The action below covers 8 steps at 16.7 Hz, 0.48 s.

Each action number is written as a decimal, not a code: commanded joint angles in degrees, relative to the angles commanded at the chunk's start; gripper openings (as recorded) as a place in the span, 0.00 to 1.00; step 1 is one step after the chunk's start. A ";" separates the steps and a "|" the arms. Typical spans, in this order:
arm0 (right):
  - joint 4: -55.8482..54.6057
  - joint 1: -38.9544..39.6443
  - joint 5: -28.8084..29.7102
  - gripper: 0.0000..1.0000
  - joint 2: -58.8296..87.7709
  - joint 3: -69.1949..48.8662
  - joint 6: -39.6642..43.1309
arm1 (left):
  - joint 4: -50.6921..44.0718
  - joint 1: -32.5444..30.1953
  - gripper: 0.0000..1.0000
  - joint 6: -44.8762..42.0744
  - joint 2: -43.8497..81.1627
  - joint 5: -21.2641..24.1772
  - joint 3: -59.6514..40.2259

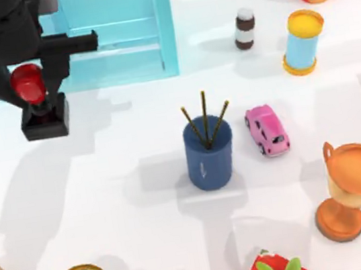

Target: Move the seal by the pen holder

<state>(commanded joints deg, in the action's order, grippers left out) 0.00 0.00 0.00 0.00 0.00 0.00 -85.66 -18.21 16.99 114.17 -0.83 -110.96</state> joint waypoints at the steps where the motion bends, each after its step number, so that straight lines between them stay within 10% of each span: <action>1: 0.00 0.00 0.00 1.00 0.00 0.00 0.00 | 0.51 -3.04 0.00 3.05 -0.31 -0.26 0.41; 8: 0.00 0.00 0.00 1.00 0.00 0.00 0.00 | 3.88 -18.59 0.00 18.13 -2.67 -1.88 2.74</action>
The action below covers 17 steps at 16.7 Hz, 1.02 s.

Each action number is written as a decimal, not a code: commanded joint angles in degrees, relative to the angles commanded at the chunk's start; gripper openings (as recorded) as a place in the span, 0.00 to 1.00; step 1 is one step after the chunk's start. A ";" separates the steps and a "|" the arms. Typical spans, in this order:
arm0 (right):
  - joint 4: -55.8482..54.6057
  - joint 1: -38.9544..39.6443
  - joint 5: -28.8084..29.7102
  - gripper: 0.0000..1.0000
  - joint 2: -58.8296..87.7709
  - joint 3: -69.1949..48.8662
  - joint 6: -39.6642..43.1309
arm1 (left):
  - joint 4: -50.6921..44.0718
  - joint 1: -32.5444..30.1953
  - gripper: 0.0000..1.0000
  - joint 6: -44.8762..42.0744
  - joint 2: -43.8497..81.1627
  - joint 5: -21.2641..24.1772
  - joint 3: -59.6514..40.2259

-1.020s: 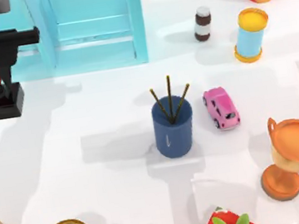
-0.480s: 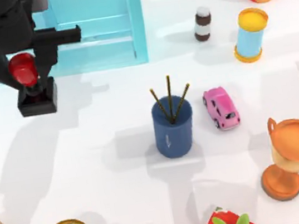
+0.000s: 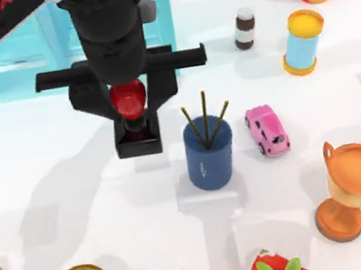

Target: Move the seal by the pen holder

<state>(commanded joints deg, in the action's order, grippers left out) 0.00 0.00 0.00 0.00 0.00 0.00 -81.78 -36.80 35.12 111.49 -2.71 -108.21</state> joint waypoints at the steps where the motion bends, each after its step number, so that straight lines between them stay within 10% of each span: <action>1: 0.00 0.00 0.00 1.00 0.00 0.00 0.00 | 0.03 -0.08 0.00 0.08 -0.03 -0.01 0.02; 14: 0.00 0.00 0.00 1.00 0.00 0.00 0.00 | 3.62 0.03 0.00 -0.02 -0.43 -0.01 4.01; 17: 0.00 0.00 0.00 1.00 0.00 0.00 0.00 | 3.62 0.03 0.23 -0.02 -0.43 -0.01 4.01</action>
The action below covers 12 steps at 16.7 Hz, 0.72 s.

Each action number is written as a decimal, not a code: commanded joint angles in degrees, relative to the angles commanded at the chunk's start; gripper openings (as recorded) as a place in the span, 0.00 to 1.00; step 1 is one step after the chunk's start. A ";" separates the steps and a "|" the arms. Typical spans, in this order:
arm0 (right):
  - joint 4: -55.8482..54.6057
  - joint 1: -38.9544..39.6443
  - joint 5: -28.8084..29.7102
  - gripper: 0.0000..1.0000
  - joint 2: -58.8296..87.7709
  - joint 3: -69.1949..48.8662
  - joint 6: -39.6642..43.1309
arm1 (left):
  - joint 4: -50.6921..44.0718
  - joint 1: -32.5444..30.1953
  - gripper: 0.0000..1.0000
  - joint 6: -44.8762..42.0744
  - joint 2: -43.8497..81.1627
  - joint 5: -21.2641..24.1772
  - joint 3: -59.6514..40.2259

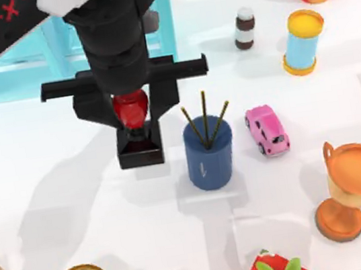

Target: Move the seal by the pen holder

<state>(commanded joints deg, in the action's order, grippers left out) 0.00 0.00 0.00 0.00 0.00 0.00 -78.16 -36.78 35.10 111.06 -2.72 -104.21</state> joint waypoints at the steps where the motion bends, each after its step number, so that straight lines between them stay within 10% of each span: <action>1: 0.00 0.00 0.00 1.00 0.00 0.00 0.00 | 0.00 0.00 0.30 0.00 0.00 0.00 0.00; 10: 0.00 0.00 0.00 1.00 0.00 0.00 0.00 | 0.00 0.00 0.98 0.00 0.00 0.00 0.00; 12: 0.00 0.00 0.00 1.00 0.00 0.00 0.00 | 0.00 0.00 1.00 0.00 0.00 0.00 0.00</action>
